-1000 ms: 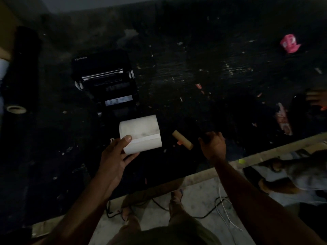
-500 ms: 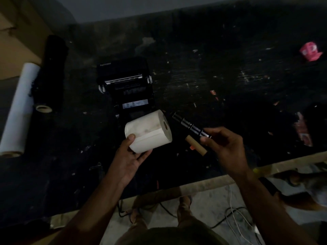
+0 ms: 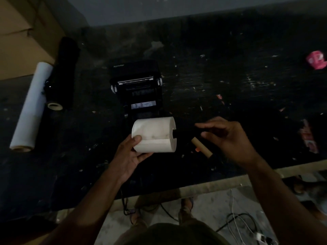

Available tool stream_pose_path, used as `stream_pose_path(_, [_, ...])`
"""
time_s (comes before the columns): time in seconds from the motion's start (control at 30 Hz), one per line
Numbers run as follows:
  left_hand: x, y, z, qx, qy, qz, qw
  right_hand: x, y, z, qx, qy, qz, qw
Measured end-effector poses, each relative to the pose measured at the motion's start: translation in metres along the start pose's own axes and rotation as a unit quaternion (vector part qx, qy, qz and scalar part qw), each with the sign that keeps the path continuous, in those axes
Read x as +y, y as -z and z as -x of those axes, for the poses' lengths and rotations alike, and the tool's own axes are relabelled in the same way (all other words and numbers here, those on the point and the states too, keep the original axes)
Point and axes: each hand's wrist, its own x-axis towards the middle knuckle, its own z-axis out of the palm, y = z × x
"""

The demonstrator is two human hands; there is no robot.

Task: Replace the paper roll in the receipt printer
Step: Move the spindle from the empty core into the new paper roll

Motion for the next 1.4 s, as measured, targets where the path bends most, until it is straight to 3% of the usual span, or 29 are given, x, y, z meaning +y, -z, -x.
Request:
stream_pose_path(0.23, [-0.011,-0.003,0.000,-0.001,-0.013,0.011,1.000,0.003,-0.074,-0.010,0.085,-0.040,-0.083,0.992])
stream_pose_path(0.4, [-0.013,0.012,0.002,0.021,0.001,0.014,1.000,0.021,-0.092,0.001,0.108,-0.045,-0.117,0.986])
stream_pose_path(0.5, [-0.013,0.019,0.003,0.021,0.005,0.024,0.999,0.057,-0.074,0.006,0.155,-0.064,-0.027,0.986])
stream_pose_path(0.6, [-0.012,0.020,0.004,0.026,-0.003,0.032,0.999,0.111,-0.040,0.012,0.220,-0.170,0.108,0.954])
stream_pose_path(0.73, [-0.013,0.020,0.004,0.023,-0.005,0.029,0.999,0.174,-0.010,0.010,0.130,-0.264,0.295,0.909])
stream_pose_path(1.2, [-0.019,0.012,-0.004,-0.015,0.016,0.022,1.000,0.188,0.012,-0.024,0.044,-0.155,0.412,0.897])
stream_pose_path(1.4, [-0.019,0.010,-0.002,-0.008,0.010,0.031,0.999,0.174,0.011,-0.026,0.145,-0.129,0.331,0.923])
